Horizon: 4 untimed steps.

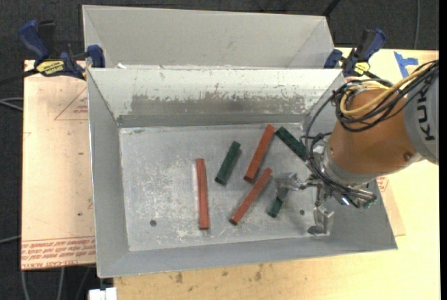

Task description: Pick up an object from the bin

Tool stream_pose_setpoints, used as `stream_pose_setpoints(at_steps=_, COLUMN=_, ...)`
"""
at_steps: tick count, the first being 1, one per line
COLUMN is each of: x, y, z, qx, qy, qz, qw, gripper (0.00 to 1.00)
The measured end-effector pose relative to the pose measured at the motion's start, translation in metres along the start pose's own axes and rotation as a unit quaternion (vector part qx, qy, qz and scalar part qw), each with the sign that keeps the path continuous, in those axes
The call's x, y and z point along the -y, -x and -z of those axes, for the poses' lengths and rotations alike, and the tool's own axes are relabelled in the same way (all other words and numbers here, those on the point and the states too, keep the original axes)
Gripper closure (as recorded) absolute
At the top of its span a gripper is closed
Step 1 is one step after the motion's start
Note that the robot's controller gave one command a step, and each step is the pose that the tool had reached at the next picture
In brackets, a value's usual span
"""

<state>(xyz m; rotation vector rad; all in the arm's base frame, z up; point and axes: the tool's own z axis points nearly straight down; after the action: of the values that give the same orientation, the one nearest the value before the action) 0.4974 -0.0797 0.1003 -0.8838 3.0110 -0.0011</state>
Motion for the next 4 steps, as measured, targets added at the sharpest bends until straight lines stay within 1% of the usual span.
stream_pose_setpoints(at_steps=1, x=0.003, y=0.021, z=-0.001, qx=0.0001, qy=0.001, qz=0.045, qw=0.9990, gripper=0.00)
stream_pose_setpoints(at_steps=2, x=0.014, y=0.026, z=-0.031, qx=-0.0007, qy=0.001, qz=0.138, qw=0.9904, gripper=0.00)
stream_pose_setpoints(at_steps=3, x=0.014, y=0.027, z=-0.032, qx=-0.0004, qy=0.002, qz=0.137, qw=0.9905, gripper=0.00)
stream_pose_setpoints(at_steps=4, x=0.014, y=0.027, z=-0.031, qx=0.0000, qy=0.001, qz=0.136, qw=0.9907, gripper=1.00)
